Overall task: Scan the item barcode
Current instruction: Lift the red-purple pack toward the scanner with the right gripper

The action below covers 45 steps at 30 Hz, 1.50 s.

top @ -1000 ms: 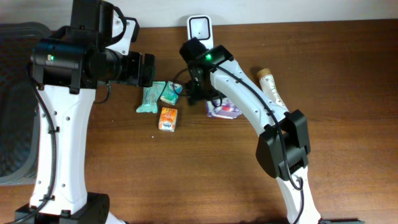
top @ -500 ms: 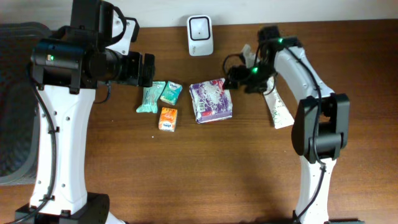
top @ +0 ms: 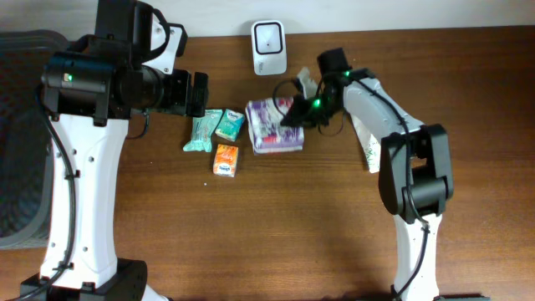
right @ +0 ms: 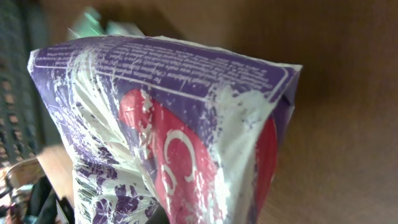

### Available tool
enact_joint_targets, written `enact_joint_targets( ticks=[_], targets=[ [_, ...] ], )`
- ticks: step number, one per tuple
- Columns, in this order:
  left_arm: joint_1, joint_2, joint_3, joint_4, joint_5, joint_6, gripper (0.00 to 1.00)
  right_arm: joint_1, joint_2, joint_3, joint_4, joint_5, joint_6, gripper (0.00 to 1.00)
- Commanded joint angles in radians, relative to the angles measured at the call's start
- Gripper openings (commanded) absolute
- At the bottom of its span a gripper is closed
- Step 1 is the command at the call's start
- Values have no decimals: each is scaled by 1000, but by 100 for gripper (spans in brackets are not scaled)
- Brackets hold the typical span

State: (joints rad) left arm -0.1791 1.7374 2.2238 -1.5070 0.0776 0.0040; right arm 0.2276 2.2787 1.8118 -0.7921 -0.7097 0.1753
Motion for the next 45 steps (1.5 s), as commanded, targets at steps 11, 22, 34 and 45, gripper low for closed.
enact_joint_targets(
  ticks=[11,22,34,45],
  targets=[
    [-8,-10,7,2,4,8,99,-18,-290,259,-40,236,-9,4],
    [-8,-10,7,2,4,8,99,10,-290,258,-159,235,-2,4],
    [-8,-10,7,2,4,8,99,44,-262,257,-380,700,177,4],
    [-8,-10,7,2,3,8,99,181,51,257,-647,1007,208,30]
  ],
)
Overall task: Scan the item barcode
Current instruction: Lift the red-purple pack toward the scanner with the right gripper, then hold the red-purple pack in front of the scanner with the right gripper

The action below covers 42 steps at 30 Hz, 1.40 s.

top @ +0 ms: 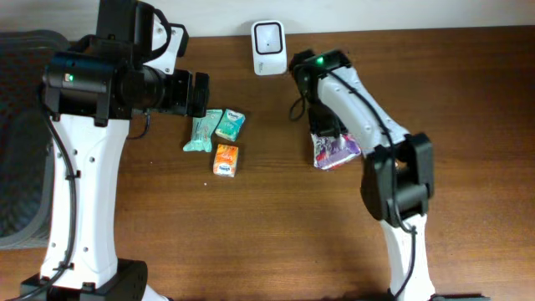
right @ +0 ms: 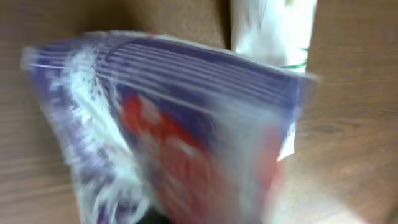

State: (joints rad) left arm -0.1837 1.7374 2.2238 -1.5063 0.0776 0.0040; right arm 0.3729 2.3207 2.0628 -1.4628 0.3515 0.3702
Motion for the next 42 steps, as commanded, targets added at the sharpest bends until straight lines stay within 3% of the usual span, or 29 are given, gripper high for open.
enact_joint_targets(
  ticks=[1,2,5,6,8,12,16,18,21,25,27,32,35,37,39,42],
  targets=[
    [-3,-10,7,1,4,8,99,56,5,21,34,-90,13,38],
    [-3,-10,7,1,4,8,99,82,5,58,43,-136,12,56],
    [-3,-10,7,1,4,8,99,142,5,174,117,-354,-40,63],
    [-3,-10,7,1,4,8,99,151,5,211,122,-371,-40,72],
    [-3,-10,7,1,4,8,99,140,4,322,100,-408,-41,78],
    [-3,-10,7,1,4,8,99,14,5,402,9,-454,-95,80],
    [-3,-10,7,1,4,8,99,-101,10,275,13,-677,-312,80],
    [-3,-10,7,1,4,8,99,-138,10,128,92,-812,-390,79],
    [-3,-10,7,1,4,8,99,-143,10,-113,334,-1010,-415,74],
    [-3,-10,7,1,4,8,99,-135,10,-233,475,-1018,-354,58],
    [-3,-10,7,1,4,8,99,-132,10,-242,492,-1022,-348,7],
    [-3,-10,7,1,4,8,99,-134,8,-212,573,-1107,-211,4],
    [-3,-10,6,1,4,8,99,-150,7,-67,632,-1134,-113,4],
    [-3,-10,6,1,4,8,99,-162,7,23,744,-1126,-63,4],
    [-3,-10,6,1,4,8,99,-167,8,40,973,-1099,53,4],
    [-3,-10,6,1,4,8,99,-154,11,39,1136,-913,171,4]
  ],
)
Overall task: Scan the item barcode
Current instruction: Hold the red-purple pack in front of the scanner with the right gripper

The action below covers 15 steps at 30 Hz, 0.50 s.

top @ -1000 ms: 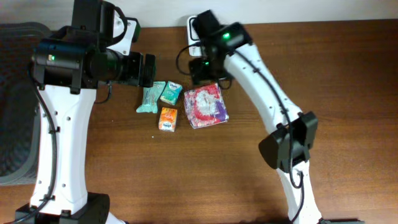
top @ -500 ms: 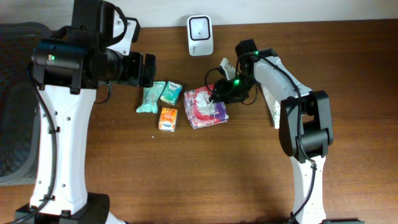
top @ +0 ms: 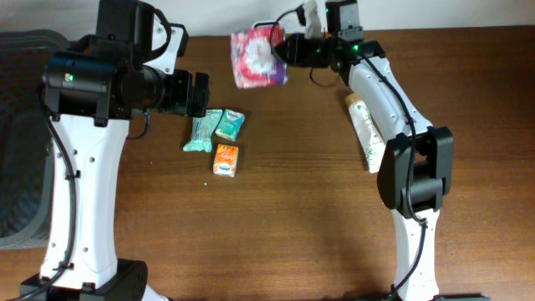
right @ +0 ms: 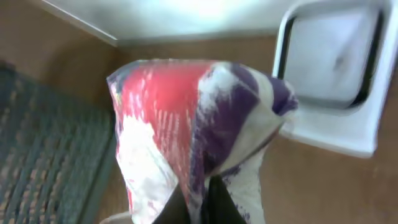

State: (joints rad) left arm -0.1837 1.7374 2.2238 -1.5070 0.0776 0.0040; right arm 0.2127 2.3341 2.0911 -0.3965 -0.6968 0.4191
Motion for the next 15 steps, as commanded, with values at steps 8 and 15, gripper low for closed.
enact_joint_targets(
  ticks=[8,15],
  targets=[
    [-3,-10,6,2,4,8,99,16,27,15,88,238,42,24],
    [-3,-10,6,2,4,8,99,-51,-8,41,-84,351,-129,95]
  ],
)
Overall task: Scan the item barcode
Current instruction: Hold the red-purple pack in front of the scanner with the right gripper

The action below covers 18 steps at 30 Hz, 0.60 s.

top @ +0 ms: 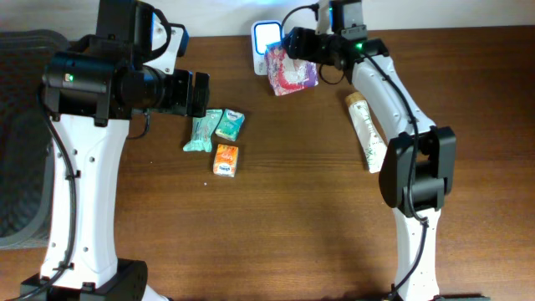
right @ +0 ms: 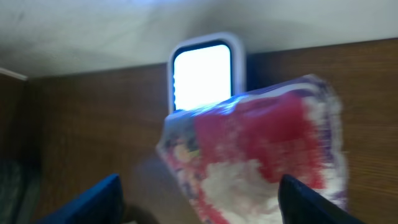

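The purple, red and white soft pack lies by the white scanner at the table's back edge, just right of it. In the right wrist view the pack is blurred, below the scanner's glowing window. My right gripper is open just behind the pack; its fingers stand wide apart on either side of it, not touching. My left gripper hangs above the small packs at left, holding nothing I can see.
Two teal packs and an orange box lie left of the middle. A white tube lies to the right. A dark grey basket stands past the table's left edge.
The pack was held up left of the scanner, covering it. Now it is right of the scanner, the right gripper's fingers are spread apart, and the scanner window glows. The left arm has not moved.
The right gripper was on the pack at the table's middle, beside the small packs. Then it held the pack further right, near the tube. Then it held it up at the back by the scanner. Now the pack is beside the scanner and the gripper is open.
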### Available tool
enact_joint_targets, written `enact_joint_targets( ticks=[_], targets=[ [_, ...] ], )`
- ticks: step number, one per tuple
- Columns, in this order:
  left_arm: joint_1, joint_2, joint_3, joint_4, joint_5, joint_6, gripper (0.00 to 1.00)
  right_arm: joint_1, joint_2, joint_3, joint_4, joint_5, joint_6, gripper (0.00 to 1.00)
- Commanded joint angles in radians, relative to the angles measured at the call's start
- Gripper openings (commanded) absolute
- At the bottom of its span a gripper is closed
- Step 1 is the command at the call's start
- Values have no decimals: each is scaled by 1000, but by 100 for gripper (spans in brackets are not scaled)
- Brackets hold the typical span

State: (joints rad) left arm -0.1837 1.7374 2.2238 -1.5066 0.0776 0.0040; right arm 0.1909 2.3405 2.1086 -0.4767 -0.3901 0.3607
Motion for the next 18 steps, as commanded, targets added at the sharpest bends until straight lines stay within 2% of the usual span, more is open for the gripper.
enact_joint_targets(
  ticks=[1,3,6,8,13,14,15,16,17,18],
  targets=[
    [-3,-10,6,2,4,8,99,-35,-7,23,-3,45,-77,97],
    [-3,-10,6,2,4,8,99,-67,35,23,-6,40,-101,97],
    [-3,-10,6,2,4,8,99,-93,79,23,0,-160,-235,97],
    [-3,-10,6,2,4,8,99,-93,122,23,-14,-145,-302,98],
    [-3,-10,6,2,4,8,99,-78,206,23,25,-148,-305,96],
    [-3,-10,6,2,4,8,99,-74,215,23,31,-148,-305,81],
    [-3,-10,6,2,4,8,99,-72,215,23,32,-148,-305,43],
    [-3,-10,6,2,4,8,99,-73,215,23,32,-148,-304,18],
    [-3,-10,6,2,4,8,99,-74,208,24,32,-150,-291,4],
    [-3,-10,6,2,4,8,99,-80,180,24,26,-181,-275,4]
  ],
)
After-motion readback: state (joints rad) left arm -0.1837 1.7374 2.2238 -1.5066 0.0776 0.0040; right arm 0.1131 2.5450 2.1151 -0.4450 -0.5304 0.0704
